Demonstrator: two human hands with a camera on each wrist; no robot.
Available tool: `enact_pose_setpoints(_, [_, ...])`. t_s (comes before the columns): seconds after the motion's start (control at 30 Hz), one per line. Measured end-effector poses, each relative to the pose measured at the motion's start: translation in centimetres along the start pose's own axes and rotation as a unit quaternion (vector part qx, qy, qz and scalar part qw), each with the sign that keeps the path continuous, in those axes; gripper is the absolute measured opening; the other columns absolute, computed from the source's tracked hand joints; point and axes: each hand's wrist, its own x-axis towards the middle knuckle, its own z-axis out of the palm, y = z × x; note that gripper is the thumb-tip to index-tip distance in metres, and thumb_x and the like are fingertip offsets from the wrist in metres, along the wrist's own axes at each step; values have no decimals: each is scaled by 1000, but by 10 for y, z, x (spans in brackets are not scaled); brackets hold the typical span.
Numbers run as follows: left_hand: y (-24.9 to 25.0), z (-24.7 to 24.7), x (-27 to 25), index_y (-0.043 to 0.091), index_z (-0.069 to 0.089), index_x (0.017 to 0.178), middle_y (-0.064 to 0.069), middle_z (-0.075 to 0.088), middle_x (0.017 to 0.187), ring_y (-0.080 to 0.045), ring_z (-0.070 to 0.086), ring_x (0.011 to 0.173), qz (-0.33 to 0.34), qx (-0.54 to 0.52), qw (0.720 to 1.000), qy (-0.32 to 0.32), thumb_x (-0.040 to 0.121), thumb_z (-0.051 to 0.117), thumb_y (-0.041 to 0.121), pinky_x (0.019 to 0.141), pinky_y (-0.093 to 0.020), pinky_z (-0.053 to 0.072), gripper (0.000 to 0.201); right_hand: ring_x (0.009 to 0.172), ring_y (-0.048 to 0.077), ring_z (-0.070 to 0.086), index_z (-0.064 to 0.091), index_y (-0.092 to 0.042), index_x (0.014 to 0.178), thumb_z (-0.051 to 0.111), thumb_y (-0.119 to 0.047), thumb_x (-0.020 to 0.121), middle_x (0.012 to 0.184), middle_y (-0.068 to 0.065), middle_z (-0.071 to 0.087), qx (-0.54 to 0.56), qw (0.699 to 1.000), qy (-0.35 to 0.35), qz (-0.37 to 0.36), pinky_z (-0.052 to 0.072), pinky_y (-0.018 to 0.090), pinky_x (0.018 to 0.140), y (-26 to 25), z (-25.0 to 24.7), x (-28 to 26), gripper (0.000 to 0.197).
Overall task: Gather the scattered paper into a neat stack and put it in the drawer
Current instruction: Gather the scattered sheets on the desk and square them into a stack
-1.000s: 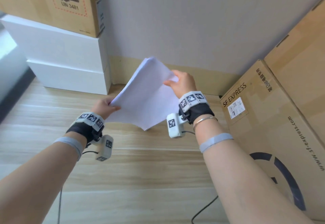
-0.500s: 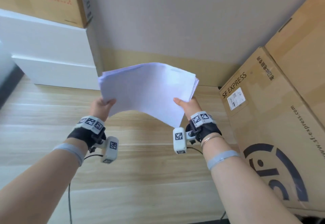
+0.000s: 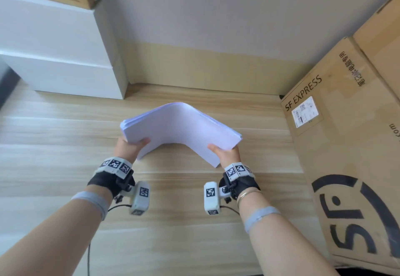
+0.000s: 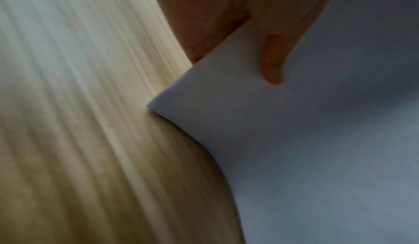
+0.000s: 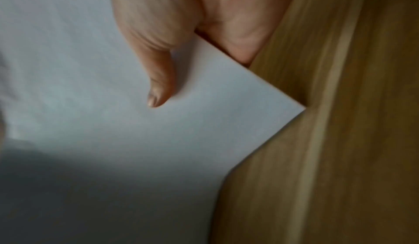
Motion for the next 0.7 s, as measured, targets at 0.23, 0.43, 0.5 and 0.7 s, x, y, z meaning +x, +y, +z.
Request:
enact_pose_setpoints(0.23, [23,-13,1,21,67,79,16,70,66,-8,62,71,71,-123,990,19,60,80,17,73,-31,50,24,62,-2,60,60,-22,67,77,0,72,74,-9,62,82,995,47,-37,49,18,64,-20,0,17,28])
enact_pose_setpoints(0.43, [-8,-8,7,21,63,86,-4,63,87,-24,57,94,25,-133,991,13,59,80,13,89,-43,50,33,81,12,59,67,-4,94,77,-2,73,92,3,63,9,1000,22,11,46,17,62,12,13,11,24])
enact_pose_setpoints(0.5, [-14,0,11,10,62,97,-8,61,91,-22,55,95,-6,-139,990,34,71,75,5,86,-37,48,29,83,13,57,66,-3,96,76,-6,75,90,4,62,13,998,48,24,45,11,53,12,18,12,24])
enact_pose_setpoints(0.7, [7,-18,26,22,53,111,-1,58,98,-13,57,86,89,-186,977,46,71,73,-3,76,-21,47,50,75,17,58,71,-3,84,74,-14,76,79,6,63,-84,994,62,-37,41,25,66,-33,1,23,14])
